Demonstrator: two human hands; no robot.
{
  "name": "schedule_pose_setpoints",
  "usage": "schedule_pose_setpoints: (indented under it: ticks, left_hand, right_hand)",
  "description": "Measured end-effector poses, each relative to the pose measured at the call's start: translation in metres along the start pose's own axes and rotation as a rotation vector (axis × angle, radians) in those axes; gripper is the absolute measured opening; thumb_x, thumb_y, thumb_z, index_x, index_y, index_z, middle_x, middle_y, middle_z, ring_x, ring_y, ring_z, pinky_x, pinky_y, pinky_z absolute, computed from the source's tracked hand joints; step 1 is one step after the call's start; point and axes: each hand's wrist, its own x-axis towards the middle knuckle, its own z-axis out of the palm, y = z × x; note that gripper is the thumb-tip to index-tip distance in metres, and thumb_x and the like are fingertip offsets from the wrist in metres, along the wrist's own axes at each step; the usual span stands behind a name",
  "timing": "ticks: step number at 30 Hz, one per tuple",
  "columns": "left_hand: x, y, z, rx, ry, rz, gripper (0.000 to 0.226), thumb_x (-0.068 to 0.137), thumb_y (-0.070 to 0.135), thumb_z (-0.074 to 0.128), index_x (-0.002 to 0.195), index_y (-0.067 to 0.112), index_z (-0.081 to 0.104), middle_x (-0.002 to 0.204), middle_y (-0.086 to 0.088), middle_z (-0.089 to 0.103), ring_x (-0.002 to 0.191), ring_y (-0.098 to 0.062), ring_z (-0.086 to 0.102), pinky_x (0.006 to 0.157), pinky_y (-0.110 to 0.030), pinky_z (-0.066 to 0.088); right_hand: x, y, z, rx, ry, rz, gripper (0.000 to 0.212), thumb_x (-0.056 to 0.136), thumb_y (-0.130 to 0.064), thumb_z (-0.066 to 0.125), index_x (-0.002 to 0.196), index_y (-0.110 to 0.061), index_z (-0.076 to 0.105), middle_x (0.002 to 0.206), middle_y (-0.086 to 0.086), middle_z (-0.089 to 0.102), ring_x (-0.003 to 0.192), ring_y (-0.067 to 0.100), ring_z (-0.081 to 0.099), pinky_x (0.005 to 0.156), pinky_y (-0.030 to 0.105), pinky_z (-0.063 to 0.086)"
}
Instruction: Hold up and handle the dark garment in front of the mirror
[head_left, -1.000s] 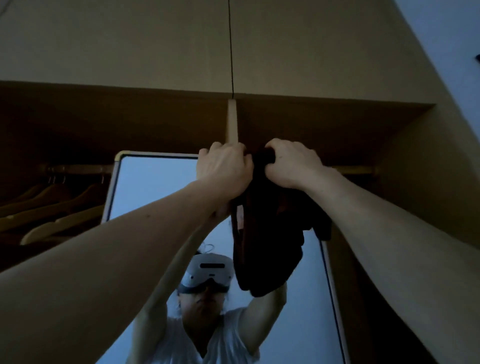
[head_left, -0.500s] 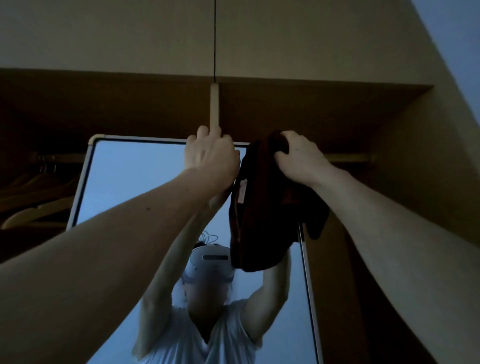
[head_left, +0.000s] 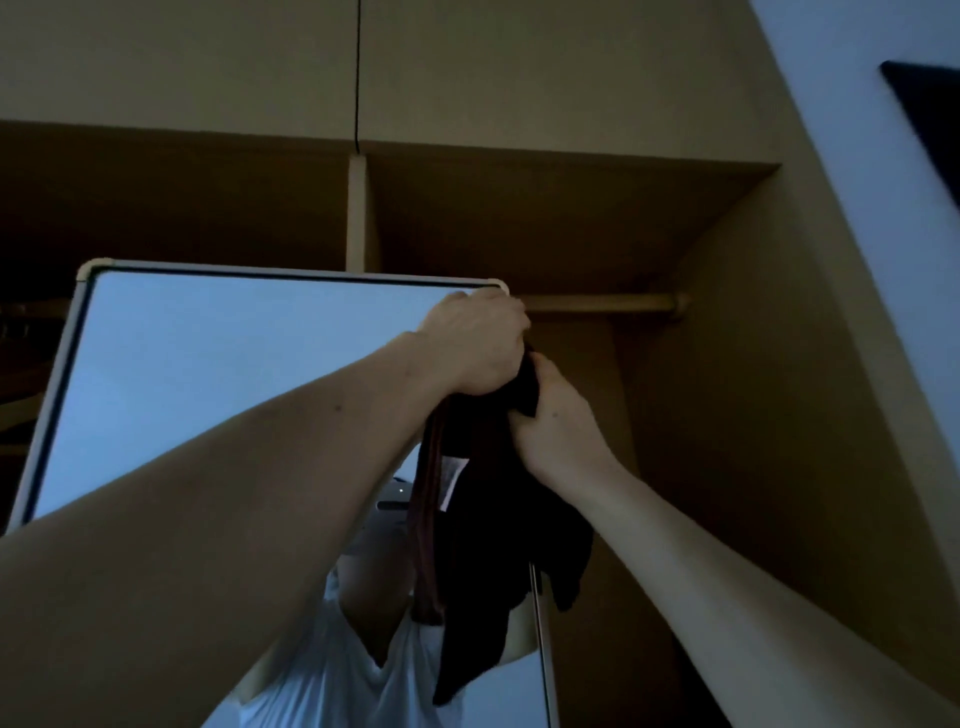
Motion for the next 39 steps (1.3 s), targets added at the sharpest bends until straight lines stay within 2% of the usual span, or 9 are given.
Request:
schedule_pose_setpoints:
  ticks: [4,9,16,22,24,26,30,35,39]
  left_hand:
    - [0.000,-0.007,0.004,0.055,-0.040,0.061,0.036,0.096,0.024,0.032,0.120,0.014,0.058,0.131,-0.003,0.051,0.125,-0.021,0.040,0.104,-0.043,0.037]
    - [-0.022,0.011,0.014,0.133,-0.111,0.178,0.037,0.096,0.021,0.032,0.118,0.013,0.061,0.131,-0.003,0.055,0.136,-0.020,0.031,0.109,-0.042,0.031]
    - [-0.069,0.029,0.043,0.359,-0.116,0.396,0.034,0.088,0.017,0.052,0.121,0.016,0.059,0.130,-0.002,0.054,0.133,-0.020,0.034,0.107,-0.040,0.027]
    - [-0.097,0.054,0.047,0.415,-0.239,0.510,0.035,0.099,0.031,0.033,0.114,0.016,0.062,0.115,-0.004,0.060,0.119,-0.019,0.048,0.112,-0.044,0.015]
    - [-0.106,0.061,0.053,0.310,-0.294,0.494,0.037,0.100,0.025,0.036,0.125,0.004,0.055,0.125,-0.014,0.056,0.124,-0.025,0.045,0.110,-0.041,0.022]
    - [-0.112,0.063,0.050,0.408,-0.313,0.493,0.036,0.100,0.031,0.037,0.129,0.016,0.052,0.132,-0.008,0.050,0.131,-0.022,0.037,0.104,-0.042,0.025]
    - [-0.116,0.067,0.045,0.355,-0.282,0.371,0.027,0.094,0.022,0.047,0.120,0.019,0.054,0.120,-0.001,0.052,0.125,-0.019,0.037,0.098,-0.040,0.028]
    - [-0.129,0.071,0.051,0.398,-0.282,0.352,0.042,0.096,0.029,0.046,0.135,0.012,0.045,0.143,-0.009,0.040,0.141,-0.025,0.019,0.109,-0.043,0.021]
    - [-0.145,0.086,0.057,0.456,-0.333,0.354,0.053,0.098,0.033,0.041,0.144,0.009,0.032,0.152,-0.012,0.028,0.145,-0.027,0.009,0.116,-0.049,0.008]
  right_hand:
    - [-0.008,0.001,0.008,0.052,0.064,0.058,0.054,0.087,-0.033,0.053,0.139,-0.030,0.036,0.121,0.000,0.054,0.110,0.021,0.055,0.093,0.043,0.048]
    - [-0.049,0.008,0.021,0.066,0.121,0.074,0.053,0.085,-0.036,0.047,0.135,-0.024,0.040,0.115,0.001,0.055,0.100,0.018,0.058,0.086,0.043,0.052]
    - [-0.155,0.034,0.036,0.133,0.082,0.186,0.052,0.091,-0.024,0.056,0.140,-0.023,0.039,0.128,-0.005,0.051,0.115,0.007,0.051,0.096,0.023,0.042]
    - [-0.224,0.045,0.032,0.200,-0.054,0.297,0.039,0.090,-0.020,0.060,0.126,-0.031,0.049,0.122,-0.010,0.058,0.111,-0.002,0.053,0.098,0.022,0.044]
    - [-0.215,0.040,0.025,0.216,-0.072,0.319,0.031,0.090,-0.016,0.058,0.113,-0.037,0.052,0.109,-0.013,0.064,0.103,-0.001,0.059,0.094,0.028,0.050]
    - [-0.195,0.032,0.021,0.187,-0.049,0.319,0.028,0.091,-0.013,0.055,0.112,-0.032,0.057,0.102,-0.011,0.066,0.096,0.002,0.062,0.090,0.031,0.052]
    - [-0.158,0.016,0.025,0.167,0.042,0.301,0.022,0.090,-0.009,0.048,0.107,-0.020,0.058,0.094,-0.003,0.065,0.088,0.012,0.063,0.083,0.037,0.053]
    - [-0.204,0.024,0.038,0.199,0.086,0.298,0.034,0.090,-0.011,0.053,0.109,-0.040,0.049,0.099,-0.019,0.061,0.098,-0.001,0.059,0.089,0.025,0.047]
    - [-0.275,0.042,0.046,0.225,0.026,0.376,0.044,0.091,-0.011,0.058,0.122,-0.039,0.047,0.111,-0.021,0.059,0.110,-0.004,0.054,0.097,0.020,0.043]
